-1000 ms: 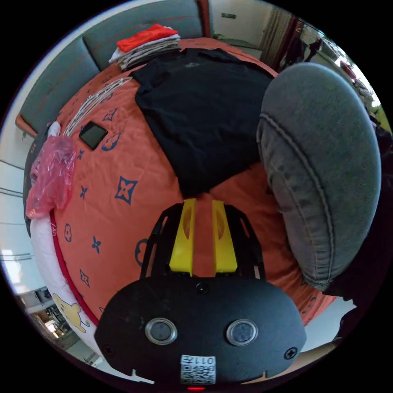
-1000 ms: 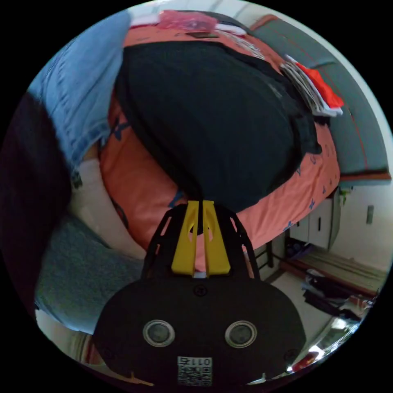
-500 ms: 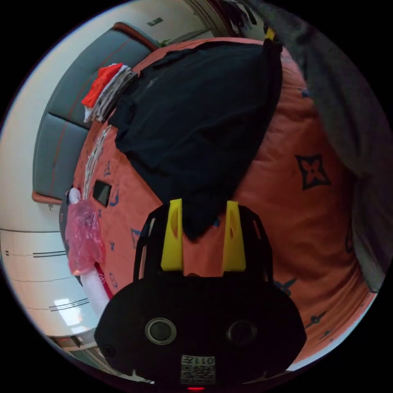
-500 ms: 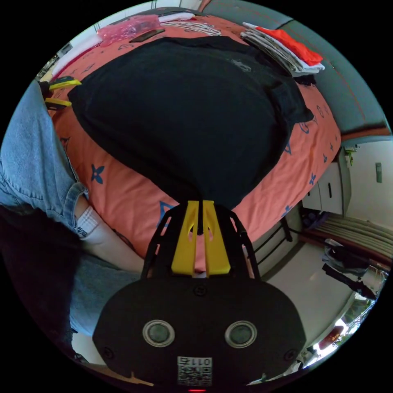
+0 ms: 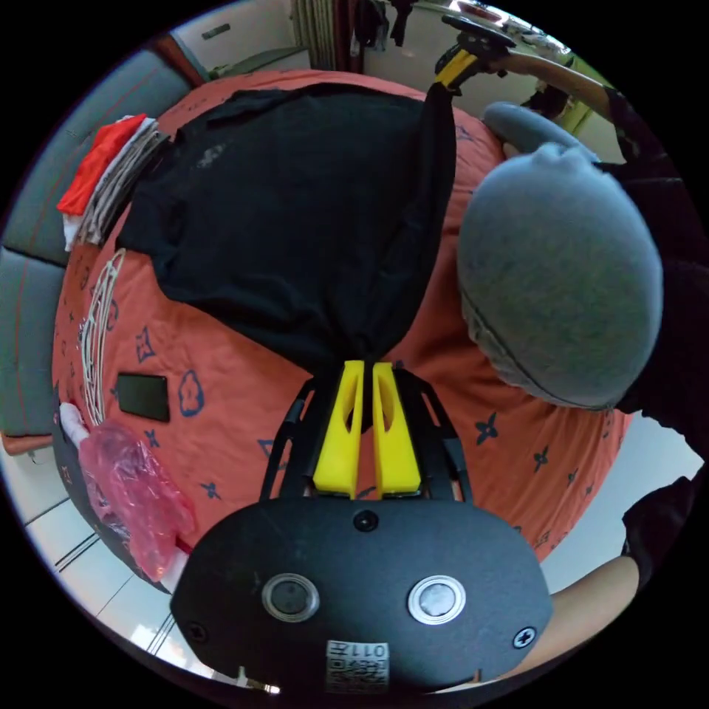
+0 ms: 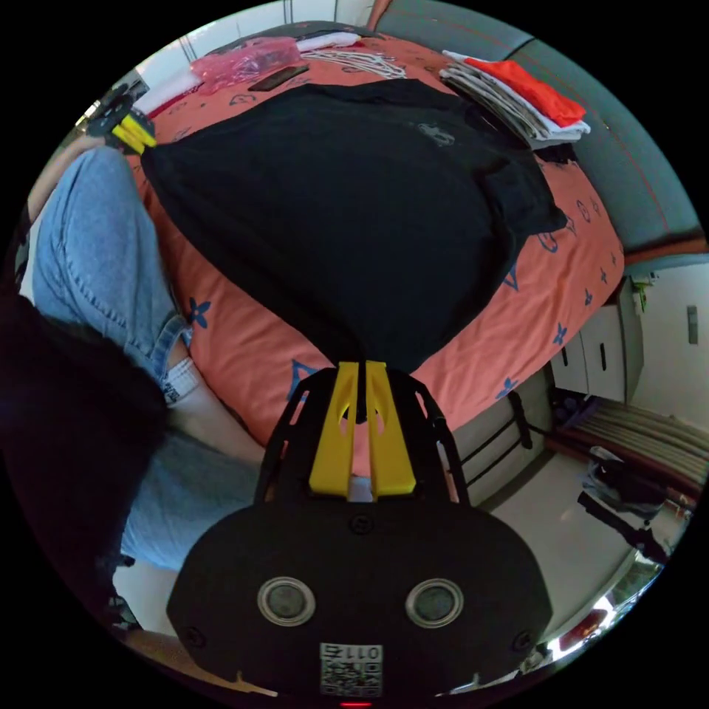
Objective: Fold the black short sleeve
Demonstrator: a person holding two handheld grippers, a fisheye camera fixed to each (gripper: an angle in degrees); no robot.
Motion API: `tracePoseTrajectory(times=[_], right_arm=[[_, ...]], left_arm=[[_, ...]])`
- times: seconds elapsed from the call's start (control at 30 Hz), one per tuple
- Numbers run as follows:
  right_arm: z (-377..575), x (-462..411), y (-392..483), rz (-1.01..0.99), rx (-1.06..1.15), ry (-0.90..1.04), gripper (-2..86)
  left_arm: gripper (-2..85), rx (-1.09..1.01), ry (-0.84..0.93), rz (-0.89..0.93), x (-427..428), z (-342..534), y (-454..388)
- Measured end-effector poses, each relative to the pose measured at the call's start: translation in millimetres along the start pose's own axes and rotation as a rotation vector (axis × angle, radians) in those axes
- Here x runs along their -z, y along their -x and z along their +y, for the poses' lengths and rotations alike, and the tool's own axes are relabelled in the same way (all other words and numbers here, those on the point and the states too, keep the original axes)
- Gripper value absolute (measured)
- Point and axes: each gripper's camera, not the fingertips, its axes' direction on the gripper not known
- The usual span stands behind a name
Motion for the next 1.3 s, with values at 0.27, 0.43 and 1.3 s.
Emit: tracePoseTrajectory(times=[0.27, 0.43, 1.3], right_arm=[[-18.2, 26.4, -50.0, -0.041, 0.181, 0.038, 2.3], [-49.7, 53.0, -107.5, 0.032, 0.249, 0.051, 2.2], [-268.4, -30.9, -568.6, 0.281, -0.444, -0.026, 12.8]], left_arm=[[-0.2, -0.125, 0.095, 0.074, 48.5, -47.5, 83.2], [-0.2, -0.127, 0.153, 0.015, 71.1, -89.7, 166.3], [7.2, 1.124, -0.44, -0.083, 92.3, -25.3, 682.8]])
